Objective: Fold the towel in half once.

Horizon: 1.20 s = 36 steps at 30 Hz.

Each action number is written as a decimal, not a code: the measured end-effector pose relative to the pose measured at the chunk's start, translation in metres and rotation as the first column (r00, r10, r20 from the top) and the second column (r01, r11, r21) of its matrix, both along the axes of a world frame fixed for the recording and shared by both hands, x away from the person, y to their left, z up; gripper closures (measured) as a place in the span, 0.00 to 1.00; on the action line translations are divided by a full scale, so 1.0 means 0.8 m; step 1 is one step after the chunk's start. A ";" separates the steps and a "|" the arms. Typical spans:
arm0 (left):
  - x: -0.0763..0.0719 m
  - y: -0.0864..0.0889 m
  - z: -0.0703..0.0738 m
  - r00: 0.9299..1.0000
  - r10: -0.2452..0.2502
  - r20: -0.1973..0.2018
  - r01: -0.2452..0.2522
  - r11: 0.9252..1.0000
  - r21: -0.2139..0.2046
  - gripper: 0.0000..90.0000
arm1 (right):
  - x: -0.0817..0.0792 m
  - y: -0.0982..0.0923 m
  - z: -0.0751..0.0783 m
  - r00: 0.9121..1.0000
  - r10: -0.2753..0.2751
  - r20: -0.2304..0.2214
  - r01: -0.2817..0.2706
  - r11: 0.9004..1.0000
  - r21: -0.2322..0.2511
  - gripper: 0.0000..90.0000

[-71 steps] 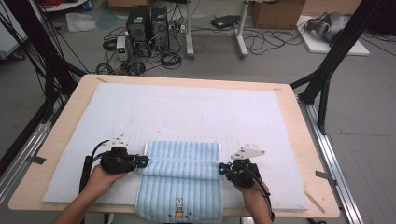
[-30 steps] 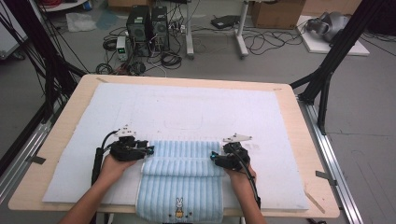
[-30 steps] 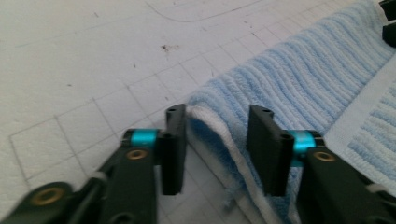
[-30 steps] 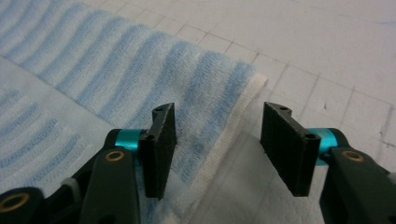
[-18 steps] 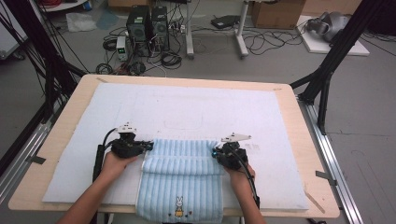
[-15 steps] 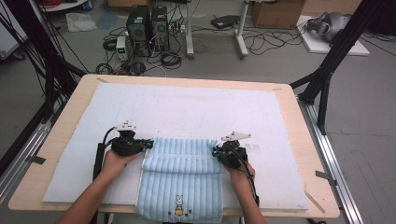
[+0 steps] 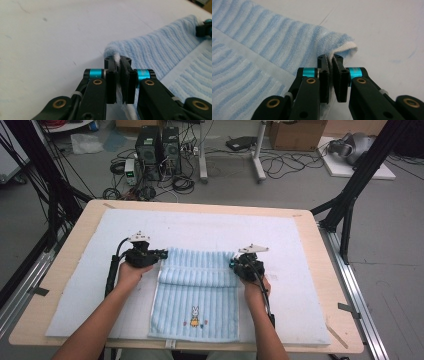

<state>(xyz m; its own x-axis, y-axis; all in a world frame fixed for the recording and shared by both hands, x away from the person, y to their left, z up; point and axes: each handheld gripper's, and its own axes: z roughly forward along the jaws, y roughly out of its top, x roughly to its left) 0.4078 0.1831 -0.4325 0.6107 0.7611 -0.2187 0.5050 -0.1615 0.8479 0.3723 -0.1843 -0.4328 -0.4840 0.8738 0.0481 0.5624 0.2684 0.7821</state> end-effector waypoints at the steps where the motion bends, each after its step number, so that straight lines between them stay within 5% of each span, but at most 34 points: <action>1: 0.004 -0.001 0.001 1.000 0.003 0.011 -0.003 1.000 0.003 0.93 | 0.005 0.000 0.002 1.000 -0.008 -0.001 0.008 1.000 0.007 0.94; 5: 0.014 -0.003 -0.005 0.998 0.009 0.056 -0.009 1.000 0.006 0.93 | 0.026 -0.002 0.004 1.000 -0.031 0.004 0.031 0.999 0.016 0.94; 14: 0.028 -0.003 -0.014 0.999 0.024 0.047 -0.023 1.000 -0.006 0.92 | 0.050 0.005 -0.002 0.998 -0.060 -0.005 0.060 0.998 -0.005 0.94; 15: 0.028 -0.003 -0.015 0.999 0.043 0.025 -0.043 0.999 -0.001 0.86 | 0.050 0.005 -0.003 0.998 -0.065 -0.015 0.066 0.998 0.003 0.92; 16: 0.029 -0.001 -0.015 0.998 0.068 -0.006 -0.068 0.998 -0.002 0.59 | 0.049 0.004 -0.005 0.996 -0.085 -0.016 0.085 0.996 0.014 0.75; 18: 0.029 0.005 -0.015 0.994 0.101 -0.052 -0.102 0.995 -0.013 0.52 | 0.046 -0.001 -0.004 0.995 -0.101 -0.025 0.102 0.993 0.051 0.67; 20: 0.026 0.012 -0.013 0.992 0.109 -0.058 -0.110 0.994 -0.026 0.52 | 0.044 -0.004 -0.003 0.994 -0.108 -0.020 0.109 0.992 0.063 0.63; 27: 0.014 0.018 -0.002 0.998 0.012 -0.065 -0.018 0.995 -0.093 0.58 | 0.034 -0.017 0.008 0.998 -0.065 -0.026 0.067 0.990 0.125 0.61; 36: 0.003 0.005 -0.004 0.997 -0.054 -0.055 0.052 0.998 -0.047 0.59 | 0.026 -0.022 0.017 0.998 -0.048 -0.031 0.052 0.987 0.153 0.59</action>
